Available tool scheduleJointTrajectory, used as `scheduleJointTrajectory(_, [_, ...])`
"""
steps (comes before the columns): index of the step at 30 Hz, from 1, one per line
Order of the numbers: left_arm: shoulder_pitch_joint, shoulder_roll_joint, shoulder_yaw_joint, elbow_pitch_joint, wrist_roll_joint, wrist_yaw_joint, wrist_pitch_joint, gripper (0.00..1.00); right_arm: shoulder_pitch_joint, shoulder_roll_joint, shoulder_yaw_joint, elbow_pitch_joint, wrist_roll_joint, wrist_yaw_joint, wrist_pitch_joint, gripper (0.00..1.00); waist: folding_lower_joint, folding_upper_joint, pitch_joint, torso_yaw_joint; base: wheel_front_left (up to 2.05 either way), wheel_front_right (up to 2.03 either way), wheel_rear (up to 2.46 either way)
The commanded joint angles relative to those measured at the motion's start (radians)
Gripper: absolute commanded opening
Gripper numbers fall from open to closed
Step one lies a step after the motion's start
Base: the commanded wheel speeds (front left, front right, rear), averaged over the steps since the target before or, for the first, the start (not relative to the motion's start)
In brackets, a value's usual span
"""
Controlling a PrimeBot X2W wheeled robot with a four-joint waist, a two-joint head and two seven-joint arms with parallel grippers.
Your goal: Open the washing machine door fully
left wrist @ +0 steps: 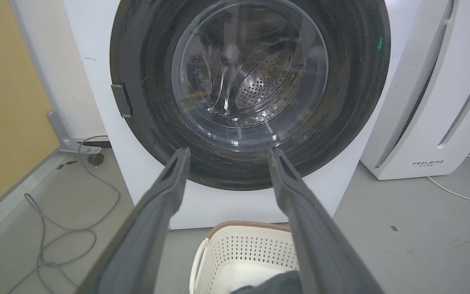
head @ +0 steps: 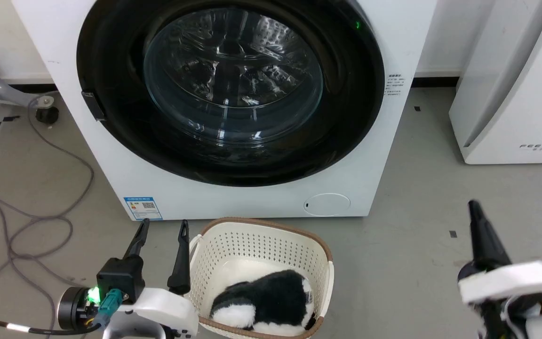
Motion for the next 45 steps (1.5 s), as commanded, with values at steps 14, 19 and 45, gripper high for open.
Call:
scheduleJointTrajectory(14, [-0.070, 0.001, -0.006, -0.020, -0.022, -0.009, -0.038, 1.00, -0.339, -0.073, -0.063, 0.228, 0.328, 0.000, -0.024, 0.00, 0.0000, 0.0000, 0.084, -0.007, 0.00, 0.00, 0.00])
scheduleJointTrajectory(19, [-0.089, 0.001, -0.014, -0.028, -0.030, -0.012, -0.048, 1.00, -0.471, -0.114, -0.049, 0.324, 0.409, 0.001, -0.015, 0.00, 0.0000, 0.0000, 0.111, -0.006, 0.00, 0.00, 0.00])
scheduleJointTrajectory(45, [-0.174, 0.001, -0.059, -0.071, -0.062, -0.007, -0.102, 1.00, -1.141, -0.217, 0.206, 0.807, 0.677, 0.001, 0.328, 0.00, 0.0000, 0.0000, 0.261, 0.032, 0.00, 0.00, 0.00])
